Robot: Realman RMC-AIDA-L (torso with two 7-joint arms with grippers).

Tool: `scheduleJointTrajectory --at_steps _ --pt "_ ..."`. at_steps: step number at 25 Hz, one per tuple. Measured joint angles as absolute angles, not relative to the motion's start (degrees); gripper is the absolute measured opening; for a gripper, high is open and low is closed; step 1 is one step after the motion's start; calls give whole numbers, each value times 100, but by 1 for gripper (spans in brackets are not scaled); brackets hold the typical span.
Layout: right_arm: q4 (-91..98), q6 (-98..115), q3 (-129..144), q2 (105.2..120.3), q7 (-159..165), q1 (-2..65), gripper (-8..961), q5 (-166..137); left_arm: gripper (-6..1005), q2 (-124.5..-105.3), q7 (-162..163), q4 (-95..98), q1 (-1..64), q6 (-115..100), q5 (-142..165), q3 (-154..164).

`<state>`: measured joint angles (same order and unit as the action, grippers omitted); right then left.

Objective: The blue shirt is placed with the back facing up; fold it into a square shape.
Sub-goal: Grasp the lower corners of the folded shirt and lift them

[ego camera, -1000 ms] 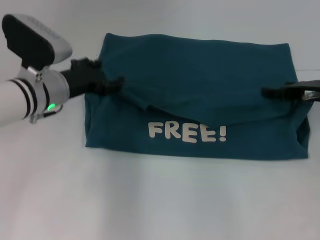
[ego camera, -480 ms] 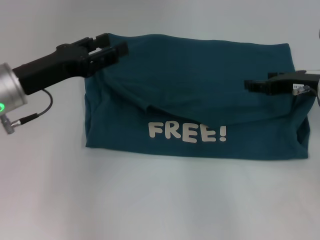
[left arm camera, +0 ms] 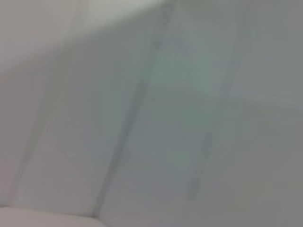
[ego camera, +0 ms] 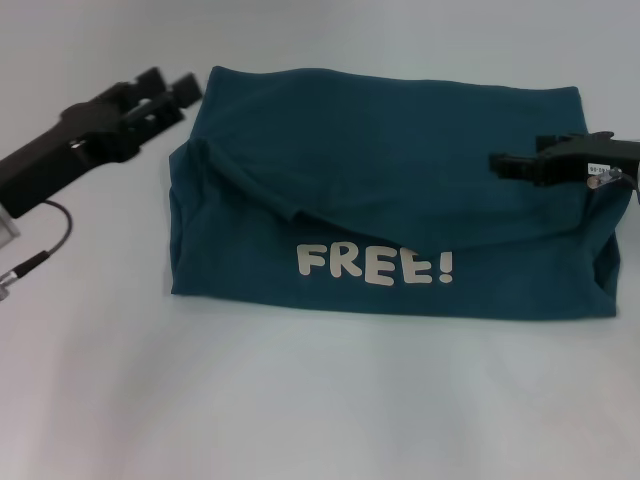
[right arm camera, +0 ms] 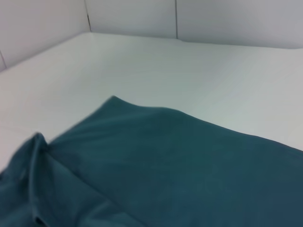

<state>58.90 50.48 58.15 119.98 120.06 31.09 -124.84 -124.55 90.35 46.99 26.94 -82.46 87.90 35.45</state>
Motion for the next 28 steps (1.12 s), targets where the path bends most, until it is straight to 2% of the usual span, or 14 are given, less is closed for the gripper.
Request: scheduleJointTrajectory --at_steps 6,11,16,20,24,28 --pt "5729 5154 5848 12019 12019 2851 799 -11521 717 -12464 8646 4545 2594 -7864 8658 3432" --pt "5600 5394 5870 12018 12019 2632 797 -10804 648 -12453 8318 4434 2598 -7685 8875 3562" --pt "5500 5497 6091 12040 12020 2539 795 -10412 578 -12326 9308 5452 2705 -7696 10909 3660" --pt "5314 5192 6449 12041 12027 2557 794 -10232 588 -12198 9797 6171 2922 -7977 12381 3730" --pt "5245 4915 6882 12041 12030 2599 794 -10103 589 -12105 9802 6134 3277 -7964 13356 3885" --pt "5268 4846 7036 12034 12032 2619 794 -10074 590 -12109 9751 5730 3480 -7554 13774 4296"
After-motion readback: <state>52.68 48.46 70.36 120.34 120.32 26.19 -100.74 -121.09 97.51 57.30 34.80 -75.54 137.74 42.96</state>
